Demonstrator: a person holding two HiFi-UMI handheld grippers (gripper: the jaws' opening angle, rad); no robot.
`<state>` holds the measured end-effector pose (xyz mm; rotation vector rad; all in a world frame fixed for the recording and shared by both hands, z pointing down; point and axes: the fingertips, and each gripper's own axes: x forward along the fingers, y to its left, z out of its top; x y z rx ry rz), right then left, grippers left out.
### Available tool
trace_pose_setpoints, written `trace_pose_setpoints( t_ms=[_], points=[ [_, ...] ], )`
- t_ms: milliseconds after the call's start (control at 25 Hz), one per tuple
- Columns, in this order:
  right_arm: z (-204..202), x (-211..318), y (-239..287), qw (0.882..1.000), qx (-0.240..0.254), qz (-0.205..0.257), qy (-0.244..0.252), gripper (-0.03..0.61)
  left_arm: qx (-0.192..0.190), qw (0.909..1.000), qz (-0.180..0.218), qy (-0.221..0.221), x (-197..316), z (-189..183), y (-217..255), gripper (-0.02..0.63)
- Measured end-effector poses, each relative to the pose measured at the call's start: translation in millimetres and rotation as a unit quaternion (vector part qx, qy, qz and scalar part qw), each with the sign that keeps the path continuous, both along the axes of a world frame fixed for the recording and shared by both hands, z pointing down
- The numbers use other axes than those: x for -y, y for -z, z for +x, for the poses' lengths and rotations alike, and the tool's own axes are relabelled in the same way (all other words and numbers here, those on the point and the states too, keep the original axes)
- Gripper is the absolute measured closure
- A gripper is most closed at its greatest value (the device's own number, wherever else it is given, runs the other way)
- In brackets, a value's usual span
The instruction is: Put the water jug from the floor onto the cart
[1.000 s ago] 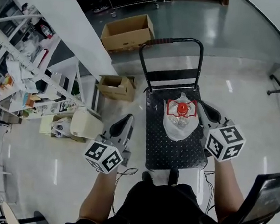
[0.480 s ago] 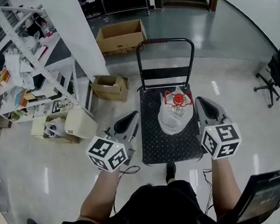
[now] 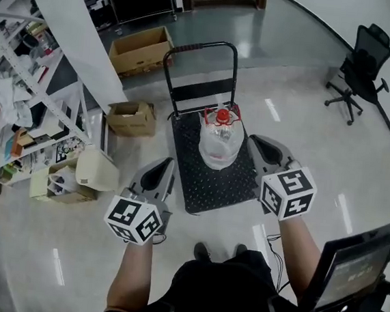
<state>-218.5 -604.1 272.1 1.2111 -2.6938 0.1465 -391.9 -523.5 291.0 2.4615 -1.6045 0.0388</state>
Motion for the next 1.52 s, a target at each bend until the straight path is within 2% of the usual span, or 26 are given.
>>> trace_pose_setpoints(
  t_ms=[160, 440, 600, 800, 1000, 1240, 1360, 1520],
  points=[
    [46.2, -39.2, 2.5, 1.000, 0.009, 0.001, 0.008, 0.578, -0.001, 1.0000, 0.004, 0.007, -40.5, 43.7, 6.7, 0.617],
    [126.7, -124.5, -4.5, 0.998, 0.016, 0.003, 0.064, 0.577, 0.009, 0.9998, -0.010, 0.014, -124.3, 156.8, -9.5, 0.617],
    [165.0, -165.0, -5.6, 0.997, 0.041, -0.021, 0.064, 0.577, 0.021, 0.9992, -0.028, 0.017, -177.3, 197.1, -12.3, 0.617],
    [183.5, -223.5, 4.4, 0.997, 0.047, -0.011, 0.056, 0.577, 0.019, 0.9995, -0.013, 0.023, -244.5, 209.4, 1.7, 0.615],
    [193.6, -307.2, 8.1, 0.998, 0.041, -0.002, 0.041, 0.577, 0.023, 0.9997, 0.010, -0.005, -323.3, 223.8, 7.4, 0.615],
    [177.6, -404.6, 8.8, 0.999, 0.044, -0.005, 0.023, 0.578, 0.019, 0.9995, 0.009, -0.024, -419.6, 199.1, 2.6, 0.615],
    [172.5, -445.4, 10.7, 0.998, 0.047, -0.006, 0.032, 0.578, 0.005, 0.9998, 0.007, -0.019, -450.5, 193.6, 1.0, 0.615],
    [185.5, -475.1, 23.5, 0.999, 0.037, 0.004, 0.032, 0.578, 0.005, 0.9996, 0.019, -0.019, -472.2, 206.9, 18.4, 0.615]
  ],
)
